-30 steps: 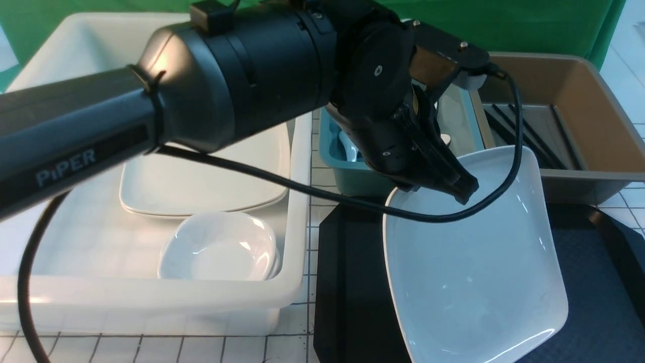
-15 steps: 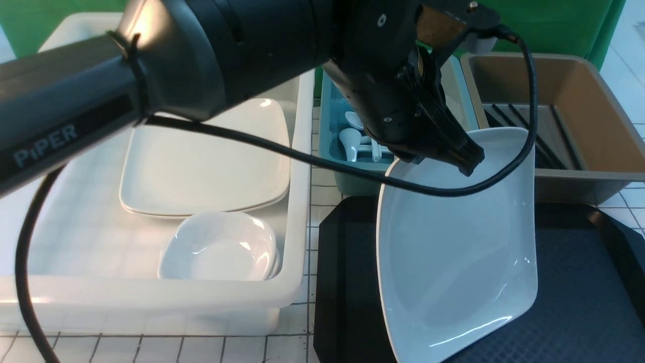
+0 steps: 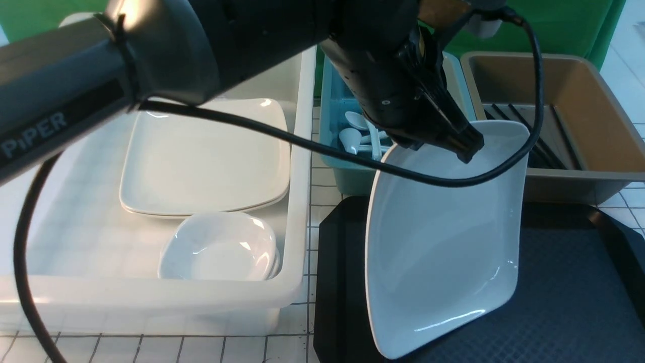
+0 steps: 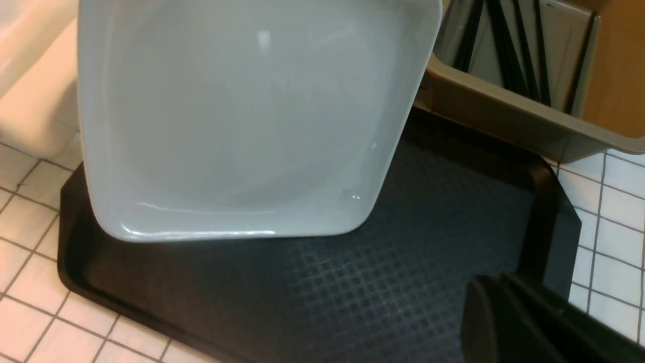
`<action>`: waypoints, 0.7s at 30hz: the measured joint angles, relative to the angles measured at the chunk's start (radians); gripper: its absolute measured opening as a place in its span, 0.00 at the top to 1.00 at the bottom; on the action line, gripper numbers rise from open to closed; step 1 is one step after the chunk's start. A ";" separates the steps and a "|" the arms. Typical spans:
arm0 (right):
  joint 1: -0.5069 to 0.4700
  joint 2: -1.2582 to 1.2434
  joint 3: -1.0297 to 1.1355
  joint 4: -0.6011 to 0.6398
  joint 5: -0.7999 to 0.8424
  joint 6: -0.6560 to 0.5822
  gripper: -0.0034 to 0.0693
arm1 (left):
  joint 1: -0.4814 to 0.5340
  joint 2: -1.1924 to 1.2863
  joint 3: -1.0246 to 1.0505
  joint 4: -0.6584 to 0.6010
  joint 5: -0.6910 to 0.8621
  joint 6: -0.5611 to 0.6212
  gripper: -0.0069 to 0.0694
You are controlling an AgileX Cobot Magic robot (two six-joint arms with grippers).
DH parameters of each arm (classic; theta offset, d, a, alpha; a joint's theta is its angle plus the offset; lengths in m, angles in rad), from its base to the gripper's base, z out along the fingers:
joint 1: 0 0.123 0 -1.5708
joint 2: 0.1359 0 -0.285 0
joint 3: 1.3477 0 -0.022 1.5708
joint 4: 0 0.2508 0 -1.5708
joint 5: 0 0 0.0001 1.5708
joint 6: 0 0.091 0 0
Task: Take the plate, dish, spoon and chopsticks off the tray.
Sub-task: Use the left arm to put the plate into the large storage box on the left
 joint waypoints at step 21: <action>0.000 0.000 0.001 0.000 -0.013 0.000 0.94 | -0.001 0.000 -0.075 -0.003 0.055 0.026 0.87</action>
